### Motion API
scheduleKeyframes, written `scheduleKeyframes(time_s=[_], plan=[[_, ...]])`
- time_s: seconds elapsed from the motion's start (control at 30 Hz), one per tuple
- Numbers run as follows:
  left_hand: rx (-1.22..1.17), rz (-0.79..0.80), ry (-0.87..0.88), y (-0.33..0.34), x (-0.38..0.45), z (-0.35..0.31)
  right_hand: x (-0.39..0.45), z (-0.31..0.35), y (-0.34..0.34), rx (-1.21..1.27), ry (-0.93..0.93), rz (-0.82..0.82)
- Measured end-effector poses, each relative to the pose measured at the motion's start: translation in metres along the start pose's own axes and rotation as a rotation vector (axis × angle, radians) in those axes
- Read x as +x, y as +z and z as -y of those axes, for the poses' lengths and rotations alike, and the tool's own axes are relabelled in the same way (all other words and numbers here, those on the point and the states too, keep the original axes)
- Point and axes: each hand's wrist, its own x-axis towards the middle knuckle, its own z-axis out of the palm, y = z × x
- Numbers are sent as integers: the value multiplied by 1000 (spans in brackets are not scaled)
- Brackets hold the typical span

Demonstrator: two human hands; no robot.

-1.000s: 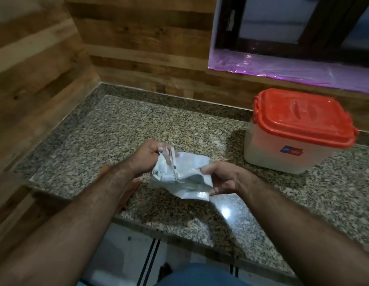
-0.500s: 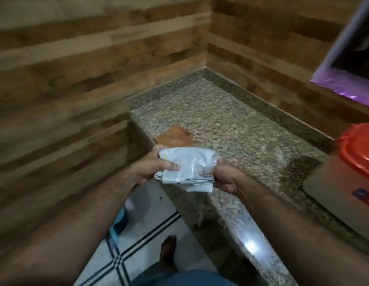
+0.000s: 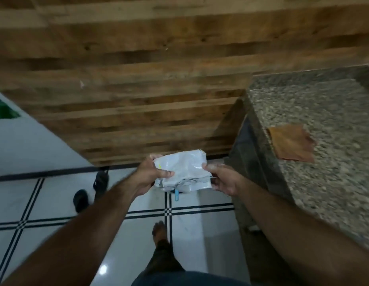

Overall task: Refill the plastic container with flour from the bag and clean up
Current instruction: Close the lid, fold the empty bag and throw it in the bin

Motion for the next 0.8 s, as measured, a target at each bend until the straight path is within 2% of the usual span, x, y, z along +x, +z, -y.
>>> scheduleKeyframes(time_s=[0.1,0.23,0.37,0.5,0.63,0.8], plan=[[-39,-166,-47,-57,46,21,67,-7,31,-38,114,-131],[-55,-282,-136,-124,117,68,156,-40,63,-92,327,-239],[-62,-386,-184,-169,185,124,248,-91,83,-133,447,-284],[-52,-422,-266,-197,260,203,342,-154,93,-157,507,-286],[-91,-443,-302,-217,327,298,421,-212,102,-237,573,-375],[-106,-426,-323,-209,371,358,503,-279,95,-193,584,-398]])
